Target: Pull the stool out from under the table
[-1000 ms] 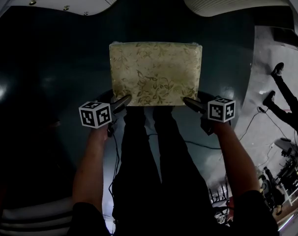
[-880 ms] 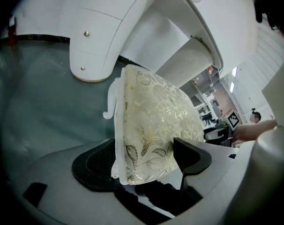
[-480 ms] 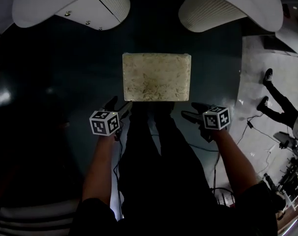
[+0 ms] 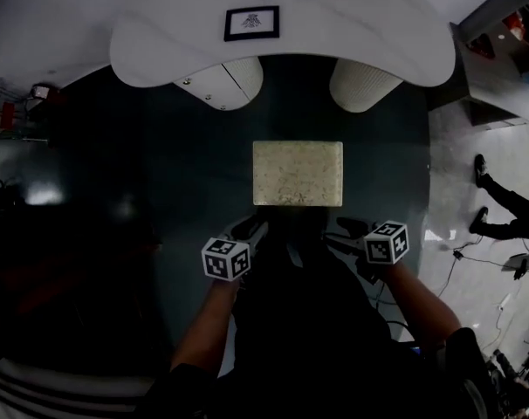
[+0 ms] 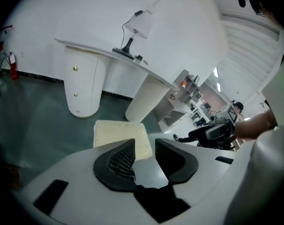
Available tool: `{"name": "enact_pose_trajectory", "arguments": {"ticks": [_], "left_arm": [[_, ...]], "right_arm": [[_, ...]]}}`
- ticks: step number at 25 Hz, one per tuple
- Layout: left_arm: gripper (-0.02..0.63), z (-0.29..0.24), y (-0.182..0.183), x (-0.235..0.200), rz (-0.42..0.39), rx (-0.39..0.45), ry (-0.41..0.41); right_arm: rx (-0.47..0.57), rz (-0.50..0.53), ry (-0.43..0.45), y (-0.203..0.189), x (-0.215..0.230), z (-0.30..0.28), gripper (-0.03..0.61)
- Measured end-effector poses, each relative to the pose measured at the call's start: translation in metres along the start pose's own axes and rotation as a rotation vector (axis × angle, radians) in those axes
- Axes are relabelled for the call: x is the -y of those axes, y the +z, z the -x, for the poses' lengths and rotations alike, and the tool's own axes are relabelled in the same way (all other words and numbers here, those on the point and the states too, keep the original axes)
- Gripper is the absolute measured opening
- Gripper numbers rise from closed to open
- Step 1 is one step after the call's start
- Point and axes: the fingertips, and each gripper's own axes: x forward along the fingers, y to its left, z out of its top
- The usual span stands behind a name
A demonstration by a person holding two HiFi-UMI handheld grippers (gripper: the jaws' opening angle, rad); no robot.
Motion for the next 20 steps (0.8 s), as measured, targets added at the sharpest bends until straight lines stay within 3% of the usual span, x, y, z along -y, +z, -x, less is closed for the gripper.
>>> {"name": "enact_pose_trajectory", "arguments": {"ticks": [8, 13, 17, 20], "left_arm": [[0.107, 0.078, 0.044, 0.045, -0.049, 0.117, -0.009], [0.081, 0.128, 0.042, 0.048, -0.076, 0.202, -0.036], [0.067, 0.179, 0.051, 0.042, -0.149, 0.294, -0.048], [0.061, 0.226, 0.065, 0.051, -0.223, 0.36, -0.087]], "right_arm": [[0.072, 0.029, 0.099, 0.035, -0.082, 0.009, 0.308], [0.116, 0.106, 0.071, 0.032, -0.107, -0.002, 0.307], [0.186, 0.153, 0.052, 0.037, -0.157, -0.019, 0.307], [0.228, 0.161, 0.089, 0.038, -0.21, -0.033, 0.307]]}}
